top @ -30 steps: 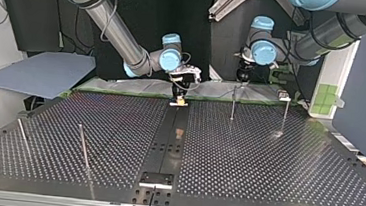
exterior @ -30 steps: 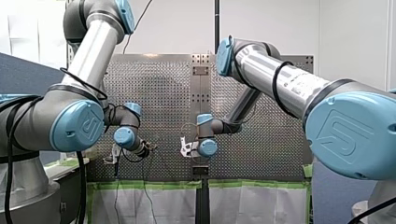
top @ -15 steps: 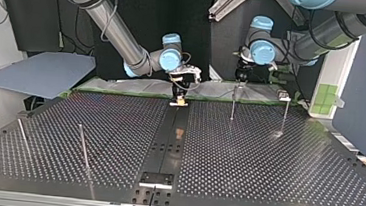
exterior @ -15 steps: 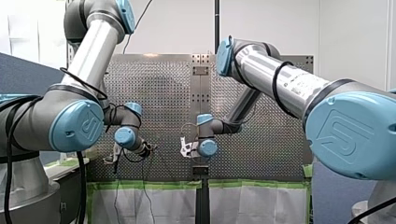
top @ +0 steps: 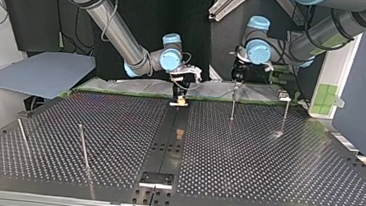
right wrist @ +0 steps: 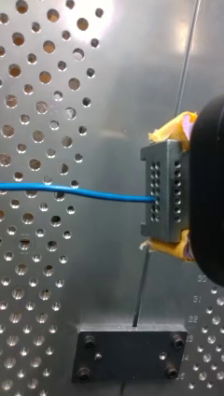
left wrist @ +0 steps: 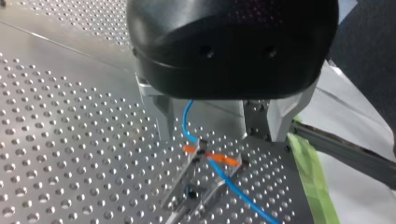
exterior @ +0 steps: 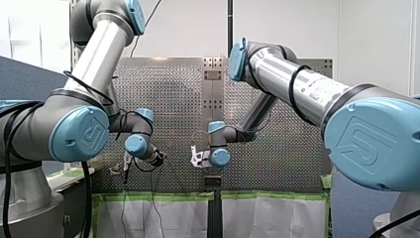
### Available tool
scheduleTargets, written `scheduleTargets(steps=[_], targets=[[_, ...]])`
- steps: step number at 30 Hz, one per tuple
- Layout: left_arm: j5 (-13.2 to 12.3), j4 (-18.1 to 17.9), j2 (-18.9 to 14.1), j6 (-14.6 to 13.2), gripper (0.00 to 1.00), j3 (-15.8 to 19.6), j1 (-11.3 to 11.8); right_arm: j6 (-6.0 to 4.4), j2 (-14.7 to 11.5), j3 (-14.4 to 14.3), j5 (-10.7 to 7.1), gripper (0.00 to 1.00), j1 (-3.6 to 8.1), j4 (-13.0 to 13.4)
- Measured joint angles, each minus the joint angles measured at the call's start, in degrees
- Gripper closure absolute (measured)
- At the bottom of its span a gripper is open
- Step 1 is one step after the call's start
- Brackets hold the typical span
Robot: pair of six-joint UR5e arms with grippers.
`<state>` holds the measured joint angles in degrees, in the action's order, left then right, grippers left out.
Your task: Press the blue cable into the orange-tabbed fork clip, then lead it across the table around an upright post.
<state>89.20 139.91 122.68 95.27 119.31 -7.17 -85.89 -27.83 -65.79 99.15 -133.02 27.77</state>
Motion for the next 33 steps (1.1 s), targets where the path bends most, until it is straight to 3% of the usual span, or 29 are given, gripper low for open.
scheduleTargets(steps=[17, 27, 33], targets=[[0.82, 0.09, 0.49, 3.96, 0.0, -3.61, -2.47, -0.07, -0.01, 0.01, -0.07, 1.0, 0.0, 0.1], [3.46, 0.08, 1.39, 7.2, 0.0, -4.58, -3.36, -0.28, 0.0, 0.12, -0.07, 1.0, -0.06, 0.15], [4.62, -1.2, 3.85, 7.03, 0.0, -5.61, -3.74, -0.34, -0.01, 0.13, -0.06, 1.0, -0.23, 0.07]])
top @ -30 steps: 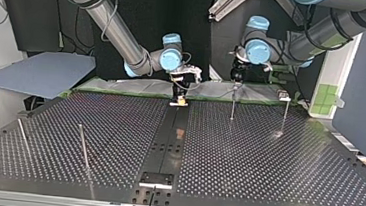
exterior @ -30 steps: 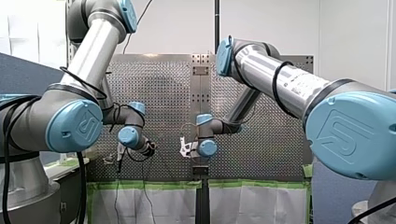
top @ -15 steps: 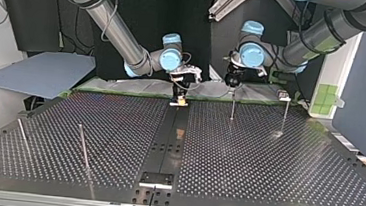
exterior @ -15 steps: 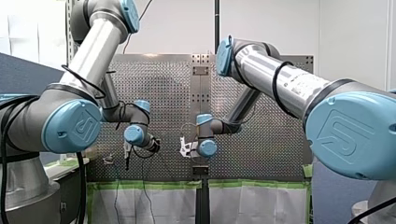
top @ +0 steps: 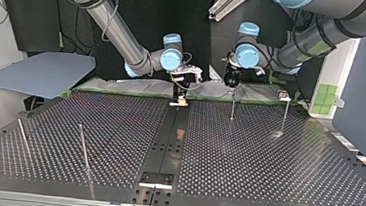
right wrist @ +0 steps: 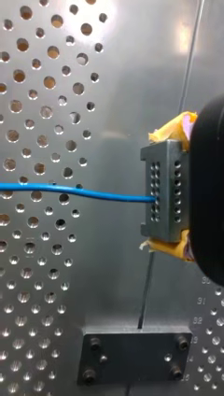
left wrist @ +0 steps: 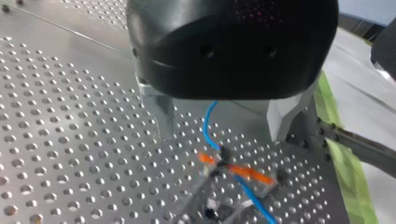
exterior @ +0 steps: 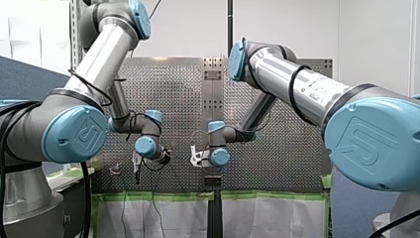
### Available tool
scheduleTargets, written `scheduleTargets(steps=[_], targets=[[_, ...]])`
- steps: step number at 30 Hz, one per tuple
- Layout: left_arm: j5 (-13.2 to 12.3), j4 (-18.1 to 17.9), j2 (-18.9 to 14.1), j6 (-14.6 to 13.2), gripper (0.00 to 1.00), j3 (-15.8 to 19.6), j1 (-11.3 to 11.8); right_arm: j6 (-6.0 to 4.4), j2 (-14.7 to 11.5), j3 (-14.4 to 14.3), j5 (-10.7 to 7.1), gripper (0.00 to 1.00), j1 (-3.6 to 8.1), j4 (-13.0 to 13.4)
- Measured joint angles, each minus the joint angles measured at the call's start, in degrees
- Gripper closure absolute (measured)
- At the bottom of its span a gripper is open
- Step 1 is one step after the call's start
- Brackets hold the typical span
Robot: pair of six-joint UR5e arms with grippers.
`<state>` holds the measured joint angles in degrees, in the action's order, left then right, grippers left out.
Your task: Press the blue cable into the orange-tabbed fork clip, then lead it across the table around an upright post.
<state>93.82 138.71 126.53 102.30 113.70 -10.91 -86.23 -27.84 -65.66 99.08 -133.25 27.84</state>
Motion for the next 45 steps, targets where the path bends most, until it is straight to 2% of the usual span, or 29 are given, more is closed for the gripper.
scheduleTargets(steps=[6, 11, 15, 23, 28, 31, 37, 45], targets=[[2.81, -3.1, 2.73, -0.15, 0.0, -1.44, -0.33, 0.06, 0.0, 0.02, -0.01, 1.0, -0.03, -0.08], [4.24, -5.13, 3.22, -0.45, 0.0, -1.96, -0.58, 0.06, 0.0, 0.03, -0.01, 1.0, -0.03, -0.1], [4.88, -5.52, 3.28, -1.86, 0.0, -2.17, -0.84, 0.07, -0.01, 0.13, -0.01, 1.0, -0.03, -0.07], [4.19, -5.8, 3.24, -2.86, 0.0, -2.51, -1.72, 0.0, 0.0, 0.25, 0.01, 1.0, -0.14, -0.02], [2.28, -4.64, 3.3, -2.66, 0.0, -2.46, -3.45, -0.08, 0.01, 0.34, 0.01, 1.0, -0.22, 0.03], [2.6, -4.28, 3.29, -2.04, 0.0, -2.86, -4.87, -0.05, 0.01, 0.37, 0.0, 1.0, -0.26, -0.04], [5.42, -4.14, 3.3, -0.43, 0.0, -3.91, -7.46, 0.06, 0.0, 0.39, -0.02, 1.0, -0.18, -0.21], [10.17, -4.02, 3.57, -0.6, 0.0, -4.87, -7.87, 0.22, -0.04, 0.66, -0.02, 1.0, -0.07, -0.29]])
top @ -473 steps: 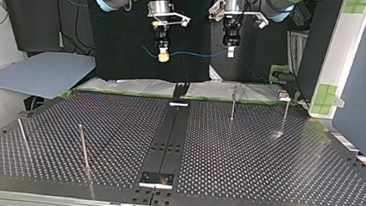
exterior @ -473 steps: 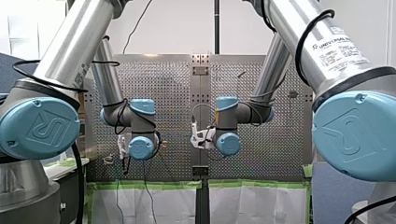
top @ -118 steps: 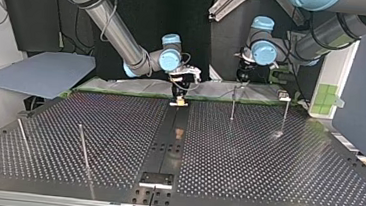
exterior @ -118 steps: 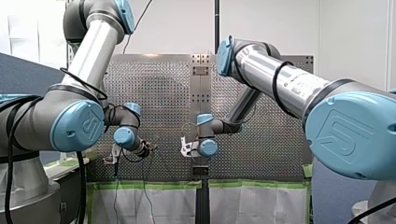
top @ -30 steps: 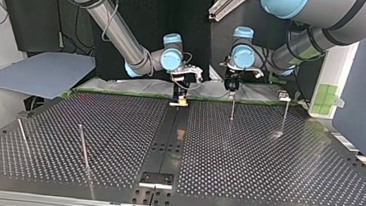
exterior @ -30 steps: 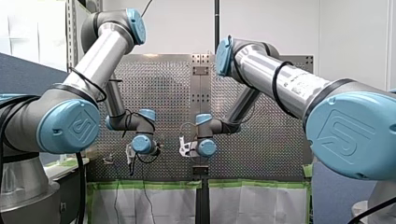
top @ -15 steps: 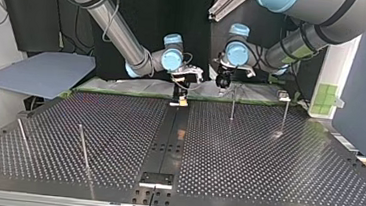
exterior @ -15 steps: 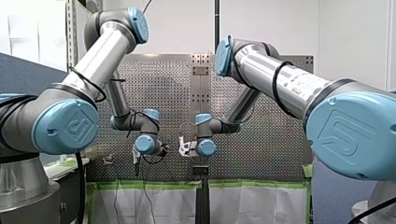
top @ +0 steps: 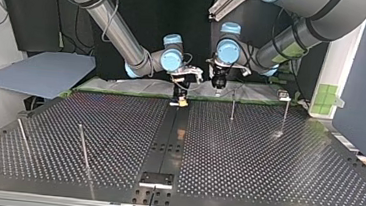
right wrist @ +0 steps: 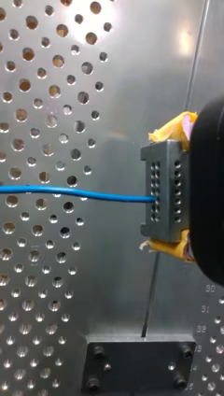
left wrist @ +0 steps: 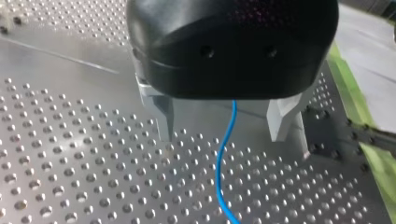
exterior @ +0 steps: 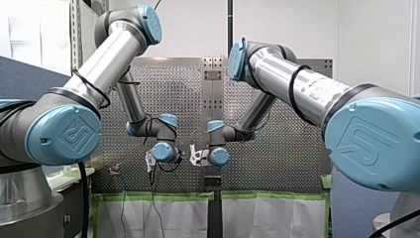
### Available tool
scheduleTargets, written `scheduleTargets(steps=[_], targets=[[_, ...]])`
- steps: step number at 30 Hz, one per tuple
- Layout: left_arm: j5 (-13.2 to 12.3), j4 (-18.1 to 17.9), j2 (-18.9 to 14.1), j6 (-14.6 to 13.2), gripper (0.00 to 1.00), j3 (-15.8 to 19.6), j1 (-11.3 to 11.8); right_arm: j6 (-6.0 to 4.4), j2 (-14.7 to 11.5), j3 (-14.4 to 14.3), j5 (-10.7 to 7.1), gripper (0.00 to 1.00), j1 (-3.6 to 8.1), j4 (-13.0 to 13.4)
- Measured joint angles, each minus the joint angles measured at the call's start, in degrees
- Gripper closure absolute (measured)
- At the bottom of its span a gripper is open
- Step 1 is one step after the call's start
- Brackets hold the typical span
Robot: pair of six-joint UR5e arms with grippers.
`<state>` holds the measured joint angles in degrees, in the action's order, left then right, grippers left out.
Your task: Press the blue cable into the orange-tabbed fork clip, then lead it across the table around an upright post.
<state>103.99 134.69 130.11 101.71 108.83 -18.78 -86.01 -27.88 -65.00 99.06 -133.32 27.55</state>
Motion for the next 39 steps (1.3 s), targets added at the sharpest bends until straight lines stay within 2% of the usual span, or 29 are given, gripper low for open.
scheduleTargets(steps=[4, 12, 19, 29, 30, 31, 33, 34, 36, 37, 38, 39], targets=[[2.05, 0.1, 1.5, -0.46, 0.0, -0.41, 0.03, 0.05, 0.02, 0.06, 0.0, 1.0, 0.02, -0.13], [3.84, -0.54, 2.79, -2.57, 0.0, -1.69, 0.01, 0.11, 0.05, 0.08, -0.01, 1.0, -0.03, -0.2], [4.93, -1.3, 2.81, -5.15, 0.0, -2.84, 0.18, 0.12, 0.05, 0.08, -0.08, 1.0, 0.19, -0.2], [5.38, -1.1, 2.88, -6.76, 0.0, -3.02, 0.29, 0.12, 0.04, 0.08, -0.09, 1.0, 0.14, -0.2], [5.38, -1.1, 2.88, -6.83, 0.06, -3.02, 0.3, 0.12, 0.05, 0.09, -0.09, 1.0, 0.13, -0.2], [5.42, -1.12, 2.87, -6.95, 0.06, -3.03, 0.3, 0.12, 0.04, 0.08, -0.09, 1.0, 0.13, -0.2], [5.75, -1.18, 2.86, -7.54, 0.36, -3.03, 0.3, 0.12, 0.04, 0.08, -0.09, 1.0, 0.13, -0.2], [5.96, -1.21, 2.85, -7.94, 0.36, -3.03, 0.3, 0.12, 0.04, 0.08, -0.09, 1.0, 0.13, -0.21], [6.58, -1.24, 2.83, -9.0, 0.85, -3.02, 0.3, 0.12, 0.04, 0.09, -0.09, 1.0, 0.13, -0.24], [6.89, -1.26, 2.83, -9.45, 0.85, -3.01, 0.3, 0.12, 0.04, 0.08, -0.09, 1.0, 0.12, -0.25], [7.22, -1.28, 2.83, -9.91, 1.0, -3.01, 0.3, 0.12, 0.04, 0.08, -0.09, 1.0, 0.12, -0.26], [7.61, -1.3, 2.83, -10.56, 1.0, -3.02, 0.28, 0.12, 0.04, 0.08, -0.09, 1.0, 0.12, -0.27]])
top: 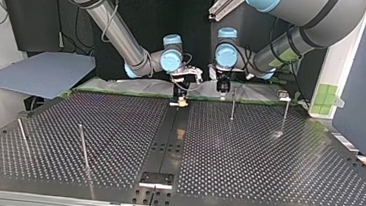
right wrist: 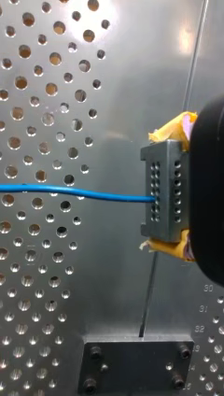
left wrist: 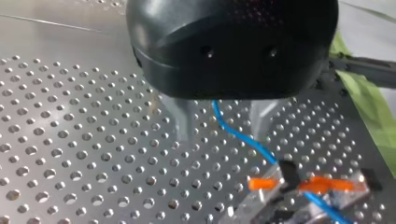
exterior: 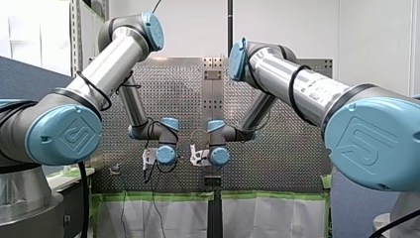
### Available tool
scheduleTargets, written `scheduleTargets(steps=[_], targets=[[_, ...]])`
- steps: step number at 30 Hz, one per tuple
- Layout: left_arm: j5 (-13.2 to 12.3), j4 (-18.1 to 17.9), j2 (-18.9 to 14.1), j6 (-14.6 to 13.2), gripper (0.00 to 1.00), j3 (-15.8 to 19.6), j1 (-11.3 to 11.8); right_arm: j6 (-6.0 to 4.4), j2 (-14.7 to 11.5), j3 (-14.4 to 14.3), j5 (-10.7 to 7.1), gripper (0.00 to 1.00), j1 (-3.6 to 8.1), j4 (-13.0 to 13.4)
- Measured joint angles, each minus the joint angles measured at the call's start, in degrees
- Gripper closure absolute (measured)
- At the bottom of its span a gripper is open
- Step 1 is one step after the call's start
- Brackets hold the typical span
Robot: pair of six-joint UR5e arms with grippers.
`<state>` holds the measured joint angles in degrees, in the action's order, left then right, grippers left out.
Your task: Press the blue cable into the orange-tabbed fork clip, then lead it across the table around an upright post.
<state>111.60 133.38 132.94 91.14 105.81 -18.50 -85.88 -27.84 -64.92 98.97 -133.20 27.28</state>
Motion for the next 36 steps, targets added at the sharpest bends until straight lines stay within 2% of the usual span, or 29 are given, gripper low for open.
scheduleTargets(steps=[6, 17, 23, 29, 36], targets=[[0.56, -0.02, -0.01, -2.41, 1.0, 0.0, 0.0, 0.0, 0.0, 0.01, 0.0, 1.0, 0.05, -0.02], [0.55, 0.31, -0.02, -2.83, 1.0, -0.01, 0.02, 0.0, 0.0, 0.01, -0.07, 1.0, 0.15, -0.2], [1.13, 1.28, -0.07, -3.21, 1.0, -0.02, -0.09, 0.24, -0.27, 0.24, -0.05, 1.0, 0.32, -1.57], [1.57, 3.2, -0.71, -3.91, 1.0, -0.02, -0.37, 0.42, -2.43, 0.32, -0.02, 1.0, 0.72, -3.53], [1.79, 6.56, -3.79, -4.25, 1.0, 0.02, -1.18, 0.67, -6.0, 0.35, -0.05, 1.0, 1.07, -5.67]])
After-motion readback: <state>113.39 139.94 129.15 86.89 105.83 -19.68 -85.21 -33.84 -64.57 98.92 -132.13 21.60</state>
